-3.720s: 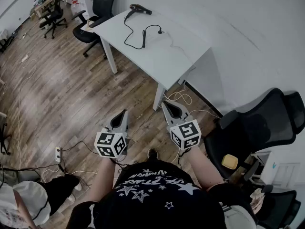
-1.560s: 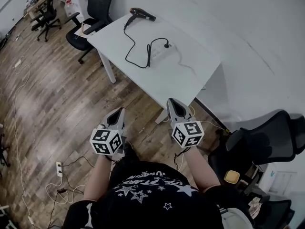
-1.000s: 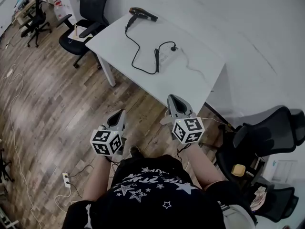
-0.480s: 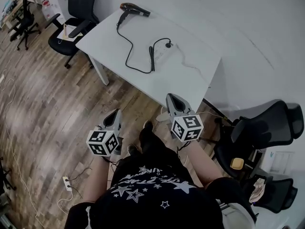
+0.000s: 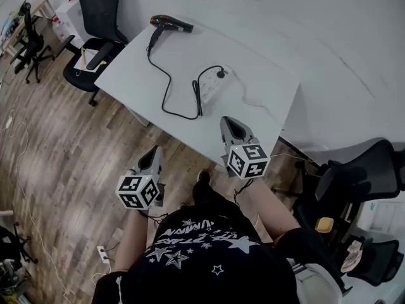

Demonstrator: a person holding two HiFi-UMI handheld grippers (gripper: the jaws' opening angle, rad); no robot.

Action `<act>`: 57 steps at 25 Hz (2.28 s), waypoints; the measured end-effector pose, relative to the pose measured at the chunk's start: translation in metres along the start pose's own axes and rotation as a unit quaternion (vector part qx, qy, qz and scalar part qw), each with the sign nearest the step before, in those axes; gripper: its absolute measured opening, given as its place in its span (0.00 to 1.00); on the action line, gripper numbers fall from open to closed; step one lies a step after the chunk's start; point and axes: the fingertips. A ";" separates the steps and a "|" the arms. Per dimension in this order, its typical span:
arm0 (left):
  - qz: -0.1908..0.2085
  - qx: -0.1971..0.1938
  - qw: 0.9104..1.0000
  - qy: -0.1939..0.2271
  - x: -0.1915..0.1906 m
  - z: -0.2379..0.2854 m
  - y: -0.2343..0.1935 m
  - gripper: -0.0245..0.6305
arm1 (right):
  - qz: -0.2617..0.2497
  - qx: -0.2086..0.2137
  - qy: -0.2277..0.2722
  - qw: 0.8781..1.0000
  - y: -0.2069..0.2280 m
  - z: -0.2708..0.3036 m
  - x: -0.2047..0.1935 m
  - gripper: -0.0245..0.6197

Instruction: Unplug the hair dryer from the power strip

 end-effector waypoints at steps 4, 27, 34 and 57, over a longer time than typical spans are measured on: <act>0.016 -0.018 1.000 -0.002 0.023 0.047 0.005 0.05 | 0.012 -0.014 0.003 1.000 0.038 0.022 0.017 0.05; 0.091 -0.119 0.988 -0.043 0.073 0.191 -0.048 0.05 | 0.051 -0.097 0.017 0.994 0.110 0.104 0.054 0.05; 0.162 -0.235 0.956 -0.069 0.089 0.256 -0.063 0.05 | 0.074 -0.196 0.051 0.976 0.139 0.112 0.067 0.05; 0.328 -0.490 0.805 -0.060 0.043 0.345 -0.011 0.05 | 0.140 -0.326 0.042 0.934 0.149 0.131 0.016 0.05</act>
Point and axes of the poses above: the fingertips, and each gripper's own axes: z forward along the fingers, y to its right, x out of its top, and after that the axes turned 15 degrees about z, right-handed
